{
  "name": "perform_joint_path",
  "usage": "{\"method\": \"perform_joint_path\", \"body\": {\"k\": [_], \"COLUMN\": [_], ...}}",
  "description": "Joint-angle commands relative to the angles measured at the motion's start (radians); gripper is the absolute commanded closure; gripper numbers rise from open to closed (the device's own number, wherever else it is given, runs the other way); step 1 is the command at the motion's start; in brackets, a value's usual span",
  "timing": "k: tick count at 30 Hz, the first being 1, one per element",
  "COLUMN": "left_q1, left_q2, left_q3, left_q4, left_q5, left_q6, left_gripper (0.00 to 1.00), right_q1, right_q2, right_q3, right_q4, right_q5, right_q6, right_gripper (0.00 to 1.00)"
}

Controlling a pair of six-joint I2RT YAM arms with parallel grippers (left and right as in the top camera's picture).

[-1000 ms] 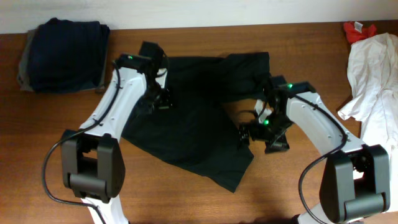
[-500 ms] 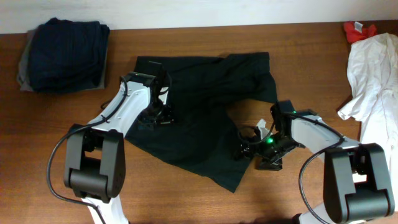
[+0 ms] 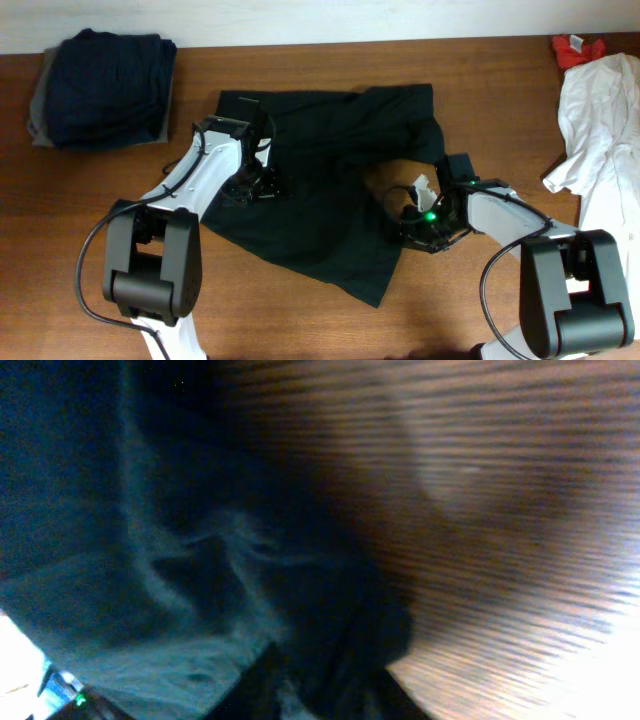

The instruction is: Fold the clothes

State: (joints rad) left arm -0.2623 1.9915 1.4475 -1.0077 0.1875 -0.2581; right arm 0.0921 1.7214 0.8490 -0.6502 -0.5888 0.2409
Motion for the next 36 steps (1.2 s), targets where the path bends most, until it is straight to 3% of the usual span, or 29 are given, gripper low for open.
{"method": "perform_joint_path", "body": {"k": [1,4,11,12,13,14,18,22,23,25,29,30,31,32,36], "left_q1": [0.0,0.0,0.001,0.001,0.001,0.001,0.001,0.001,0.001,0.001,0.001,0.001,0.001,0.001,0.001], "left_q2": [0.011,0.011,0.011,0.011,0.011,0.011,0.011,0.011,0.011,0.011,0.011,0.011,0.011,0.011,0.011], "left_q3": [-0.007,-0.007,-0.007,-0.007,-0.007,-0.007,-0.007,-0.007,-0.007,-0.007,-0.007,-0.007,-0.007,-0.007,-0.007], "left_q4": [0.001,0.002,0.005,0.005,0.005,0.005,0.004,0.005,0.006,0.01,0.015,0.014,0.013,0.013,0.007], "left_q5": [-0.012,-0.013,-0.012,-0.012,-0.012,-0.012,-0.011,-0.011,-0.011,-0.011,-0.011,-0.011,-0.011,-0.011,-0.011], "left_q6": [-0.01,-0.01,-0.01,-0.01,-0.01,-0.01,-0.01,-0.01,-0.01,-0.01,-0.01,-0.01,-0.01,-0.01,-0.01], "left_gripper": [0.01,0.01,0.01,0.01,0.01,0.01,0.01,0.01,0.01,0.01,0.01,0.01,0.01,0.0,0.01], "right_q1": [-0.003,-0.003,-0.003,-0.003,-0.003,-0.003,-0.003,-0.001,-0.001,-0.001,0.006,0.009,0.019,0.023,0.016], "right_q2": [-0.002,-0.002,-0.002,-0.002,-0.002,-0.002,-0.005,-0.026,-0.027,-0.027,-0.015,-0.006,0.012,0.032,0.122], "right_q3": [0.093,0.227,0.344,0.344,0.344,0.344,0.344,0.388,0.404,0.422,0.403,0.401,0.397,0.397,0.396], "right_q4": [-0.059,-0.209,-0.43,-0.452,-0.478,-0.505,-0.581,-0.579,-0.57,-0.512,-0.377,-0.372,-0.361,-0.35,-0.339], "right_q5": [0.12,0.249,0.387,0.404,0.424,0.437,0.535,0.532,0.526,0.491,0.352,0.348,0.349,0.361,0.415], "right_q6": [0.008,0.008,0.013,0.026,0.035,0.035,0.109,0.091,0.075,0.042,-0.035,-0.035,-0.035,-0.035,0.007], "right_gripper": [0.81,0.96,0.96,0.93,0.81,0.59,0.62,0.64,0.64,0.5,0.55,0.45,0.16,0.09,0.08]}}
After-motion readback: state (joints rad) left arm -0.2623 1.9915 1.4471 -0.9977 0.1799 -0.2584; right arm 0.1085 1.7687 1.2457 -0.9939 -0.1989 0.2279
